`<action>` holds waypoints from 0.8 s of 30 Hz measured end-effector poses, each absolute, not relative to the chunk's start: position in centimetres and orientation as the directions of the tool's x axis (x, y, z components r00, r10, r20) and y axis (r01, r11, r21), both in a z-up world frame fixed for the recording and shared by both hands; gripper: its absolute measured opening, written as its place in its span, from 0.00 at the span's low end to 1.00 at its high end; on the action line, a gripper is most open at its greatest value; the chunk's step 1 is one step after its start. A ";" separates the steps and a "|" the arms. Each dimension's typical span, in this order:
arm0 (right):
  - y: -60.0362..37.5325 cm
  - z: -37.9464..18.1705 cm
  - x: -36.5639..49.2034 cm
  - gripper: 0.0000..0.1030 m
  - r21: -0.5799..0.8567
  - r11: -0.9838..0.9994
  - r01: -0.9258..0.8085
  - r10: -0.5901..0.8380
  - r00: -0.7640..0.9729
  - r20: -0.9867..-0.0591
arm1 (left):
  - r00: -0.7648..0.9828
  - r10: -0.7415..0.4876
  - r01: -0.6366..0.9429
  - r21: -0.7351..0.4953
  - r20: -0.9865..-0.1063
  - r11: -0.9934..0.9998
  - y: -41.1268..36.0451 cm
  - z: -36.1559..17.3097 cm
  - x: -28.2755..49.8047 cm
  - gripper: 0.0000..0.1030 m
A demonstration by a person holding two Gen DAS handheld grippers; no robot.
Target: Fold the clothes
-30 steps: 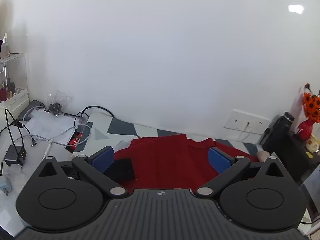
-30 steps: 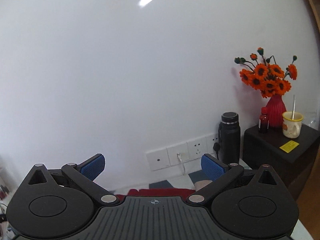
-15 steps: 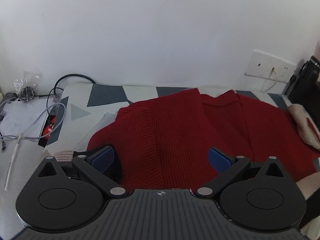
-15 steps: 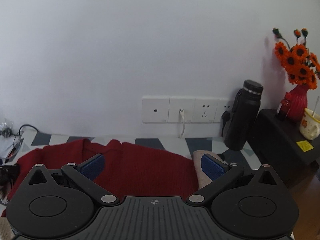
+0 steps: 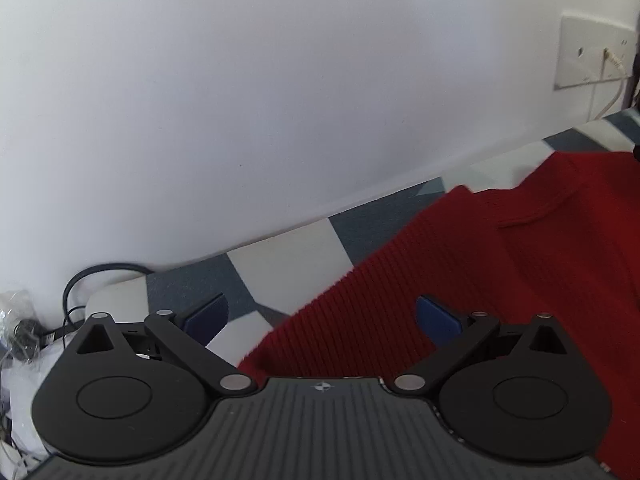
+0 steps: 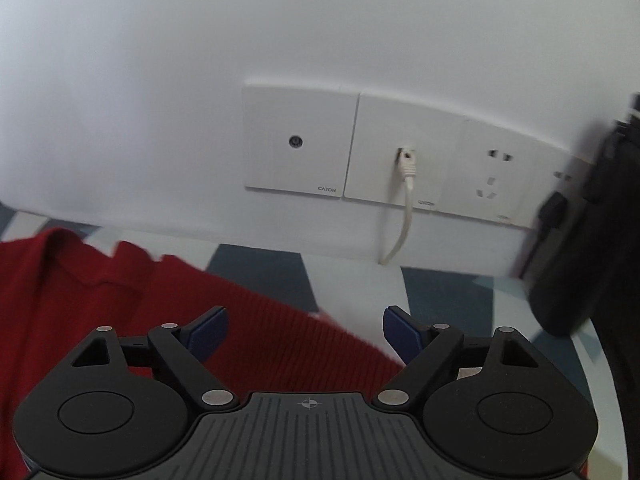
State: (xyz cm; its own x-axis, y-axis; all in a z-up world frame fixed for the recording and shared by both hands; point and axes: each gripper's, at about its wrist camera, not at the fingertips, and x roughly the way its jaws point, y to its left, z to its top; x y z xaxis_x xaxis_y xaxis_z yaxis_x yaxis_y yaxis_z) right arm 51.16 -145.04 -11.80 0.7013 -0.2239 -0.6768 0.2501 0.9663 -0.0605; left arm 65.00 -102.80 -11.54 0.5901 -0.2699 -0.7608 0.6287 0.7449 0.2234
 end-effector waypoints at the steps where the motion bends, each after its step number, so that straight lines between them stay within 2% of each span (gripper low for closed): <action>1: -145.4 -12.5 52.2 0.80 -0.072 0.970 0.233 -0.218 0.695 -0.685 | 0.585 -0.264 0.634 0.229 -0.767 0.738 -103.1 -12.1 65.7 0.99; 3: -145.9 -13.8 53.9 0.80 -0.091 0.977 0.191 -0.199 0.683 -0.703 | 0.562 -0.259 0.653 0.229 -0.786 0.722 -103.6 -13.1 66.7 0.99; 9: -146.3 -15.7 54.7 0.85 -0.059 0.998 0.010 -0.050 0.670 -0.740 | 0.469 -0.338 0.697 0.107 -0.816 0.709 -103.0 -14.0 68.2 0.99; 15: -147.2 -16.3 54.9 0.84 0.042 0.999 -0.016 0.042 0.651 -0.758 | 0.452 -0.383 0.678 0.032 -0.806 0.734 -101.8 -14.5 68.1 0.97; 16: -147.1 -16.3 55.0 0.79 0.045 0.999 -0.010 0.041 0.656 -0.754 | 0.461 -0.396 0.664 0.014 -0.794 0.747 -101.5 -14.6 67.8 0.89; 17: -147.0 -16.3 55.0 0.73 0.047 0.999 -0.001 0.036 0.661 -0.749 | 0.480 -0.399 0.648 0.009 -0.781 0.762 -101.4 -14.6 67.3 0.76; 18: -146.7 -16.2 54.9 0.52 0.041 0.999 0.017 0.019 0.668 -0.744 | 0.498 -0.401 0.631 0.004 -0.769 0.776 -101.3 -14.6 66.8 0.68; 19: -146.4 -16.2 54.8 0.29 0.035 0.999 0.035 0.003 0.673 -0.739 | 0.517 -0.403 0.613 -0.001 -0.755 0.790 -101.1 -14.5 66.2 0.51; 20: -146.0 -16.1 54.6 0.23 0.030 0.998 0.053 -0.014 0.679 -0.734 | 0.550 -0.375 0.592 0.032 -0.746 0.805 -101.3 -14.5 65.5 0.44; 22: -145.4 -16.0 54.4 0.14 0.019 0.996 0.089 -0.047 0.689 -0.724 | 0.611 -0.317 0.536 0.084 -0.726 0.840 -101.2 -14.5 64.3 0.41; 24: -144.9 -15.9 54.1 0.13 0.012 0.991 0.131 -0.083 0.697 -0.712 | 0.646 -0.276 0.469 0.085 -0.711 0.879 -100.5 -14.6 64.0 0.41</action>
